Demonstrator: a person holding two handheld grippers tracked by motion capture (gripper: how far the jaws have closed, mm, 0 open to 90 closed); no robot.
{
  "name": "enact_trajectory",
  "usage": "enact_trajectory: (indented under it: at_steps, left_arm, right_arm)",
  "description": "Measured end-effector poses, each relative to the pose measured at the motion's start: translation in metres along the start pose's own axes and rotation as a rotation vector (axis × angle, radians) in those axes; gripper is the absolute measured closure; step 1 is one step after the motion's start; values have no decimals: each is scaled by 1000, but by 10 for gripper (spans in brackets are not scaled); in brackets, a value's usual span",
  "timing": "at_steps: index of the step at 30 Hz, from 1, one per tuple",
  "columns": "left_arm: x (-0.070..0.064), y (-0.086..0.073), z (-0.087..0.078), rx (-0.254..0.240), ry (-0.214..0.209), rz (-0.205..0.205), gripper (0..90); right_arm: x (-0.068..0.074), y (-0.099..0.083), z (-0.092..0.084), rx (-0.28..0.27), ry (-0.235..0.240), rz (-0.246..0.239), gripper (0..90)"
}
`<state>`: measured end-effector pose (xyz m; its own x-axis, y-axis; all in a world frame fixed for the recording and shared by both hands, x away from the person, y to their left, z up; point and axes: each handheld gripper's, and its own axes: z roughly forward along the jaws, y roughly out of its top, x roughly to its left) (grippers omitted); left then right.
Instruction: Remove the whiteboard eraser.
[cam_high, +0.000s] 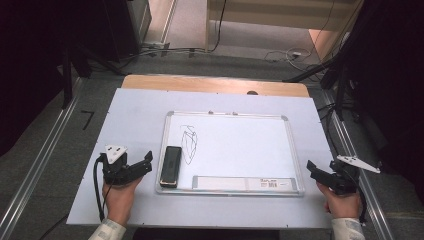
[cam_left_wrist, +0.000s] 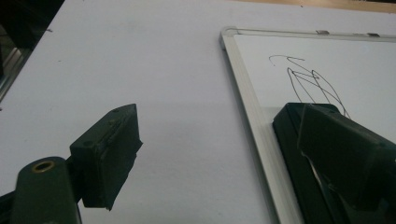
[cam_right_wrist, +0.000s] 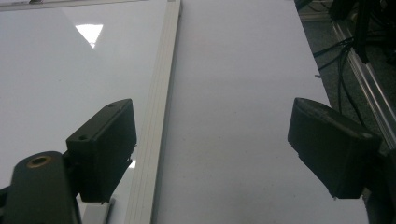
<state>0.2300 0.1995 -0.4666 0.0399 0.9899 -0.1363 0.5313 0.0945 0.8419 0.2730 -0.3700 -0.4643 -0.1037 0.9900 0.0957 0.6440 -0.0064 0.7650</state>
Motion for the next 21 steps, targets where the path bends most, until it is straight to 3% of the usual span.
enact_trajectory:
  at_steps: [21]
  left_arm:
    - [-40, 0, 11, 15, -49, 57, 140]
  right_arm:
    - [0, -1, -1, 5, -10, 6, 142]
